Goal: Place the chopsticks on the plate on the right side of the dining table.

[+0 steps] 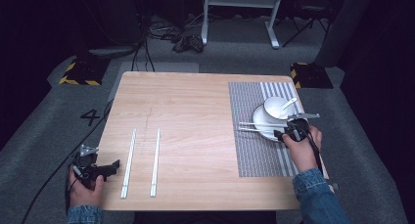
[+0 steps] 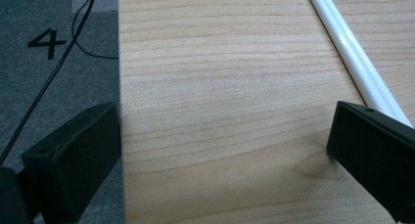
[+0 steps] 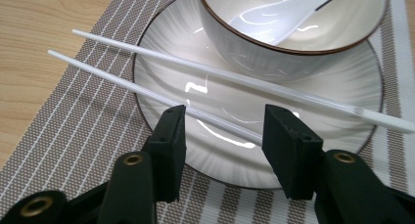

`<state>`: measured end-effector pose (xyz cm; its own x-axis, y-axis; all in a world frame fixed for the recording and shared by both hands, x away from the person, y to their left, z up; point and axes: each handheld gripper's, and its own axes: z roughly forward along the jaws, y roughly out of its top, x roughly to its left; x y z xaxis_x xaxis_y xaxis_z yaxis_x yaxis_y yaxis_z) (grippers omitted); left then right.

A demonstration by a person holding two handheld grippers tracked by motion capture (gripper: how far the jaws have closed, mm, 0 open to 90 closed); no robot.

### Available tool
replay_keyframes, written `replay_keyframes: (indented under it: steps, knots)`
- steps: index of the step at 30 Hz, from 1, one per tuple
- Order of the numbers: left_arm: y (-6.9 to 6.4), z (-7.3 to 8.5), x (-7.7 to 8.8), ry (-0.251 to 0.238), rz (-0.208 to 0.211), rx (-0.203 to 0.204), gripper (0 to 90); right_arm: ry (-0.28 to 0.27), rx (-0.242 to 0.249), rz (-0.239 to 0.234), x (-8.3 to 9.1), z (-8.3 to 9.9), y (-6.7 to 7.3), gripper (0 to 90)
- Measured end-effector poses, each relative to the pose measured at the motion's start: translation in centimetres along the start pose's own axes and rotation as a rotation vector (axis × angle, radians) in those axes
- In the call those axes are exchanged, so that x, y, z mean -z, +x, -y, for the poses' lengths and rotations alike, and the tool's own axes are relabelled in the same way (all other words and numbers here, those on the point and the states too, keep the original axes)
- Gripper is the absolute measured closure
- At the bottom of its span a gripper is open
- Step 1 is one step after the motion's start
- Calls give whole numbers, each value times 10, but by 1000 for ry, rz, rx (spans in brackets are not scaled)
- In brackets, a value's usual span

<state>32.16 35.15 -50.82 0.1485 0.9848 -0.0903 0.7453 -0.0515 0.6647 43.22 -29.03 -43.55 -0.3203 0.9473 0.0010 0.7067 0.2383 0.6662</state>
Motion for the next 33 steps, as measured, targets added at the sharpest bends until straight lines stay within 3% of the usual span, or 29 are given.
replay_keyframes:
  steps: [3,7,12,21,24,27,33]
  knots:
    - [0,0,0,0,0,0,1,3,-9,8,-6,-2,6,496]
    - [0,0,0,1,0,0,1,13,-40,-43,-10,-3,13,506]
    - [0,0,0,0,0,0,1,26,-39,-39,-15,-3,19,507]
    - [0,0,0,1,1,0,1,46,-80,2,-25,-7,3,504]
    - [0,0,0,2,0,2,1,51,-74,15,-27,-6,1,497]
    - [0,0,0,2,1,1,1,-10,-48,44,-17,-7,2,499]
    - [0,0,0,0,1,0,1,25,-13,67,-16,-5,1,499]
